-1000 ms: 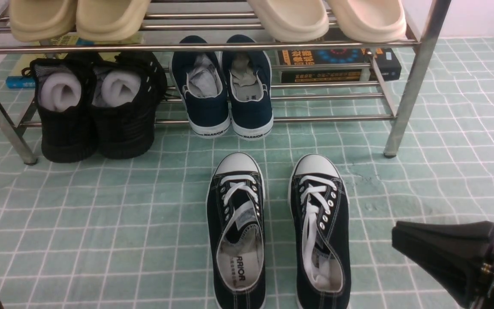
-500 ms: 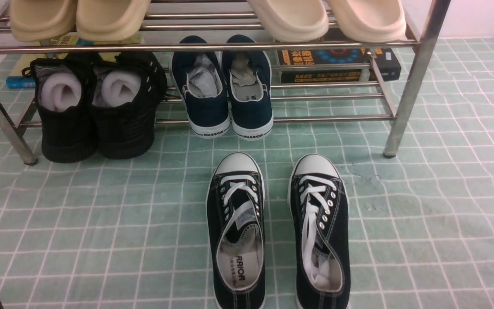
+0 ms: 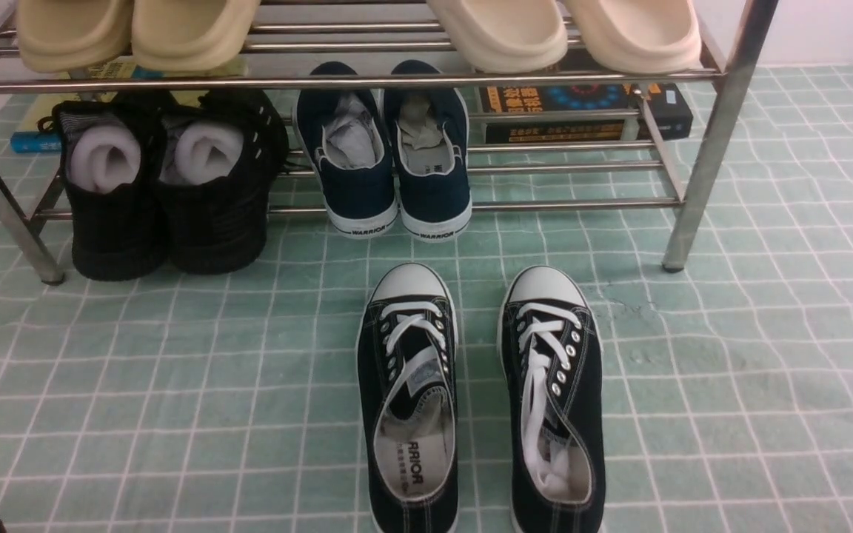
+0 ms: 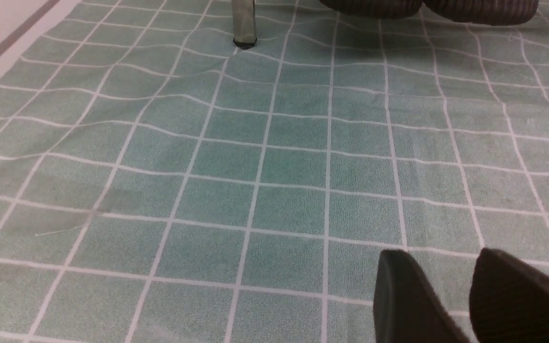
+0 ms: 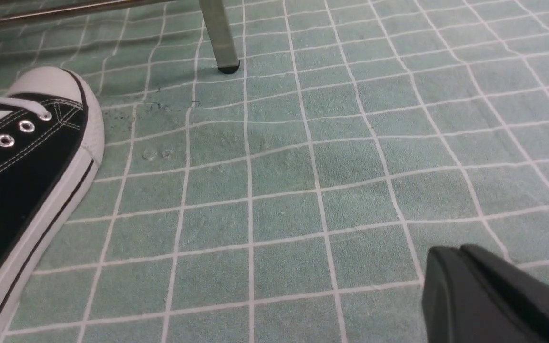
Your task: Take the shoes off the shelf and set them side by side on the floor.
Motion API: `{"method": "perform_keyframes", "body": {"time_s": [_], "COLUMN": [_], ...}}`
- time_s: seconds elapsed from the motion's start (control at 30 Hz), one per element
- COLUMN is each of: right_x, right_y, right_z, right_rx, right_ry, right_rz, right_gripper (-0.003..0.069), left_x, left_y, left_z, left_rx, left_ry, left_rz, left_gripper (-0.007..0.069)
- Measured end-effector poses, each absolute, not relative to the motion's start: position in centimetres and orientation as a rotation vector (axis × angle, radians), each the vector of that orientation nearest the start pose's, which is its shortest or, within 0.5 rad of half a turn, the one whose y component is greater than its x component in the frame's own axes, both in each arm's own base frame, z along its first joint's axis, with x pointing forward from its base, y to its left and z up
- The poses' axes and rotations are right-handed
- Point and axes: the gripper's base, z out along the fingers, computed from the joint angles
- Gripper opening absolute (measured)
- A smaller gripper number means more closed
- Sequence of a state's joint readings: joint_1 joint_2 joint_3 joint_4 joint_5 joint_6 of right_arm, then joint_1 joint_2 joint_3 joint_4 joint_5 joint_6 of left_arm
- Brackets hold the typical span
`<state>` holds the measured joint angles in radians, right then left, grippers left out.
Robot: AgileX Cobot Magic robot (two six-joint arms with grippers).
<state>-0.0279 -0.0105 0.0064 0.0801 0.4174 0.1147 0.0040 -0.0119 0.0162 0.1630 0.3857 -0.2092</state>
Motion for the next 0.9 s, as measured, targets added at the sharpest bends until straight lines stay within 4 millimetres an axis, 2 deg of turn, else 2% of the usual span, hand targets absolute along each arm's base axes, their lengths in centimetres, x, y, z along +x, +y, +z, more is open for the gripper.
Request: {"method": "perform_keyframes", "body": {"time_s": [0.9], "right_x": [5.12], "right_y": [0.16], "right_z": [17.40], "right_rx": [0.184], "right_ry": [1.890], "right_rz": [0.142], "right_gripper": [0.0060], "left_x": [5.20], "left_y": [0.58], "left_z": [17.41], "left_rx": [-0.100], "left_ry": [1.866], "left_rz": [0.020], "left_gripper": [0.0242]}}
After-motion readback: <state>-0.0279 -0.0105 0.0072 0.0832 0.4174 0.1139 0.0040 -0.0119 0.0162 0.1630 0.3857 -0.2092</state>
